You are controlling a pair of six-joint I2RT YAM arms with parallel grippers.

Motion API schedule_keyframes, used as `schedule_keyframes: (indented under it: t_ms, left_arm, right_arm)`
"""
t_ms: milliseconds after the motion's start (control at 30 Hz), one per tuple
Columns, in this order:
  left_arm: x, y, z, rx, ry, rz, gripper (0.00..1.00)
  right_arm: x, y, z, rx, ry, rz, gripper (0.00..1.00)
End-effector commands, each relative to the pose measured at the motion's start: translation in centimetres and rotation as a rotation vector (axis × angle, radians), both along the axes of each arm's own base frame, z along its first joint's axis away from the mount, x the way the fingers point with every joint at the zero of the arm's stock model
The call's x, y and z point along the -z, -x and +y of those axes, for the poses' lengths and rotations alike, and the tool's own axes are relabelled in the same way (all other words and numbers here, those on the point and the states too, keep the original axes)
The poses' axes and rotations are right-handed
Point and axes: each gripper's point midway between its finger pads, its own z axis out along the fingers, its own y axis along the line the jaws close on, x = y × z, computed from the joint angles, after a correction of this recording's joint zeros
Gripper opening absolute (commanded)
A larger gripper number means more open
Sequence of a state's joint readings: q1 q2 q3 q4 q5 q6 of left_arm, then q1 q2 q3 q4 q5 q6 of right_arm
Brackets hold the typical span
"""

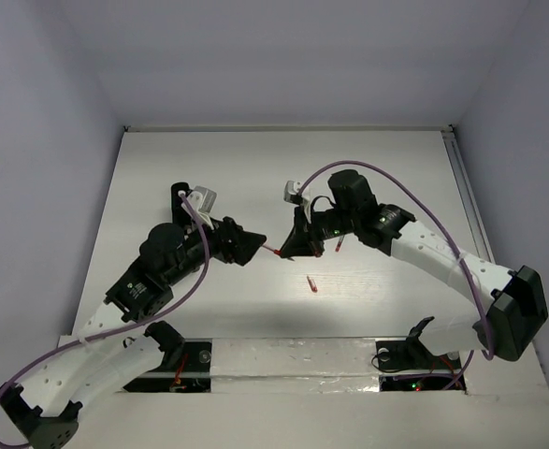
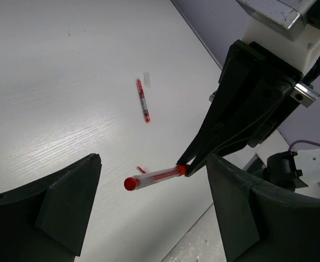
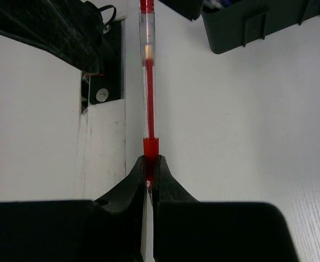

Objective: Sort the stationery into containers
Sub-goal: Pick up the pen from the center of the board.

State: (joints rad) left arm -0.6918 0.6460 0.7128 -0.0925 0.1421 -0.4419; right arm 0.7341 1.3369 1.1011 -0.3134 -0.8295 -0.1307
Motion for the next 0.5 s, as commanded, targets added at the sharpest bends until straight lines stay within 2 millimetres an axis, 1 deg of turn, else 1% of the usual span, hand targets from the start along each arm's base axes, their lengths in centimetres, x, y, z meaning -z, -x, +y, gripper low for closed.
schedule_keyframes:
  t_ms: [0, 33, 67, 100, 133, 233, 367, 433, 467]
  left_arm:
    - [-1.36, 0.35, -1.20, 0.064, 0.061, -0.032, 0.72]
    - [-1.28, 0.43, -1.27, 0.070, 0.059, -0.029, 0.69]
    - [-1.17, 0.55, -1.44, 0.082, 0.059, -0.023, 0.62]
    - [-1.09, 0.56, -1.51, 0.085, 0.058, -0.019, 0.57]
    - [-1.14, 0.61, -1.52, 0.086, 0.061, -0.018, 0.54]
    - [-1.22, 0.80, -1.64, 0.098, 0.064, -0.017, 0.49]
    - [-1.11, 1.04, -1.87, 0.117, 0.064, -0.011, 0.38]
    - [-1.37, 1.23, -2.05, 0.133, 0.072, -0.018, 0.36]
    - [-1.81, 1.29, -2.16, 0.141, 0.084, -0.036, 0.35]
  right_arm:
    - [-1.37, 0.28, 0.90, -0.049, -0.069, -0.027, 0.00]
    - [-1.44, 0.21, 0.97, -0.048, -0.072, -0.029, 0.00]
    - [-1.61, 0.16, 1.02, -0.049, -0.076, -0.034, 0.00]
    - [-1.71, 0.15, 1.04, -0.050, -0.079, -0.036, 0.00]
    - [-1.73, 0.12, 1.10, -0.051, -0.081, -0.038, 0.00]
    - [-1.95, -0.02, 1.23, -0.051, -0.090, -0.047, 0.00]
    - [-2.20, -0.11, 1.35, -0.051, -0.100, -0.054, 0.00]
    - [-2.30, -0.26, 1.40, -0.046, -0.102, -0.060, 0.00]
    - [-2.24, -0.30, 1.41, -0.045, -0.103, -0.062, 0.00]
